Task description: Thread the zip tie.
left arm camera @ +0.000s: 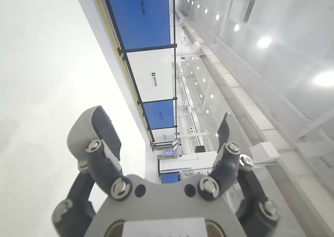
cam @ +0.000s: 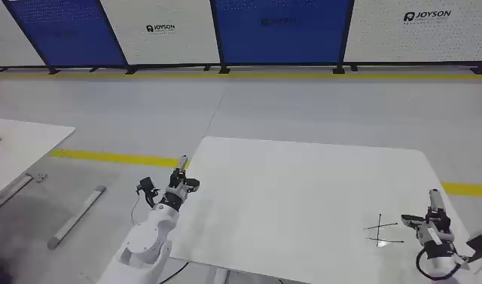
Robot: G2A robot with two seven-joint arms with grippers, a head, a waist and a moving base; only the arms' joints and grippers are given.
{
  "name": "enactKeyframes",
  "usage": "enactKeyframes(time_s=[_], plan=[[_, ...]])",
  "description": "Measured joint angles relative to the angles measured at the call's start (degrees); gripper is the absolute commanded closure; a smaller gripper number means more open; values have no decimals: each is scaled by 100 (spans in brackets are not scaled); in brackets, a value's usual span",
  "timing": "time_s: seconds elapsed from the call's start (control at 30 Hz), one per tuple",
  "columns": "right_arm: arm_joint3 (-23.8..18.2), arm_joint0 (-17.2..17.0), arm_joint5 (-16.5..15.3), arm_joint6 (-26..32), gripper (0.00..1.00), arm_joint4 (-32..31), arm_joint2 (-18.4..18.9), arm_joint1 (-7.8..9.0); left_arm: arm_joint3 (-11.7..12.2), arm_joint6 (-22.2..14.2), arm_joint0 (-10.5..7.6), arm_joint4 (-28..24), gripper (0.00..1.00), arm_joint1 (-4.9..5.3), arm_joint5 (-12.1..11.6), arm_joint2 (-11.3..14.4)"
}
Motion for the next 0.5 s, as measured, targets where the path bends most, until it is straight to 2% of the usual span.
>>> enactKeyframes(time_s=[0.1,0.3,0.43,0.5], plan=[[30,1,-41,152,0,14,83,14,0,0,0,0,0,0,0,0],[87,-23,-61,1409,0,-137,522,101,0,0,0,0,0,0,0,0],[80,-12,-130,2224,0,-673,788,184,0,0,0,0,0,0,0,0],[90,-2,-127,2292,0,-790,849,194,0,0,0,0,0,0,0,0]])
